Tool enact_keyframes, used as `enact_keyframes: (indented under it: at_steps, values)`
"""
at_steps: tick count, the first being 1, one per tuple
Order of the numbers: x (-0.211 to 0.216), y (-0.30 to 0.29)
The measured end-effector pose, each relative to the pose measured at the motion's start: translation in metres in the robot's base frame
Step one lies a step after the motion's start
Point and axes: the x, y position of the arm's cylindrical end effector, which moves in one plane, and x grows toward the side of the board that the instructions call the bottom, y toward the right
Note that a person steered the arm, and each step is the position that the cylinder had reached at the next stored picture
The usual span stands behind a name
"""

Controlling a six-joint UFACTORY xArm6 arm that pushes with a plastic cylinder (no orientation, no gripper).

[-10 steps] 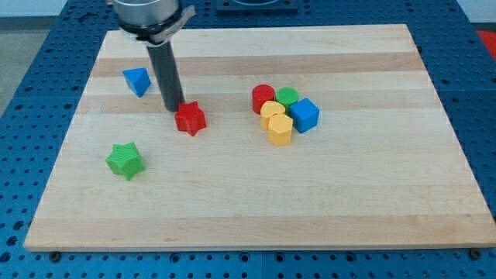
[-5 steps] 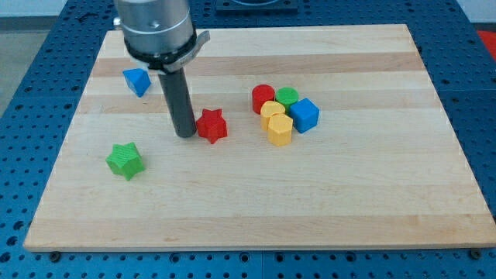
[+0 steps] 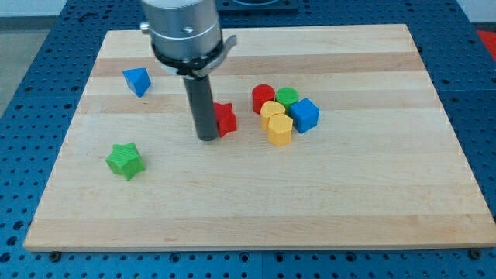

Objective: Slide the red star closer to the group of blocks

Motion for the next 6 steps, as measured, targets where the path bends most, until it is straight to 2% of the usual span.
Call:
enact_keyframes:
  at_steps: [2, 4, 6]
  values:
    - [-0.005, 0.013]
    - [-0.013, -0.019]
    - [-0.038, -0.024]
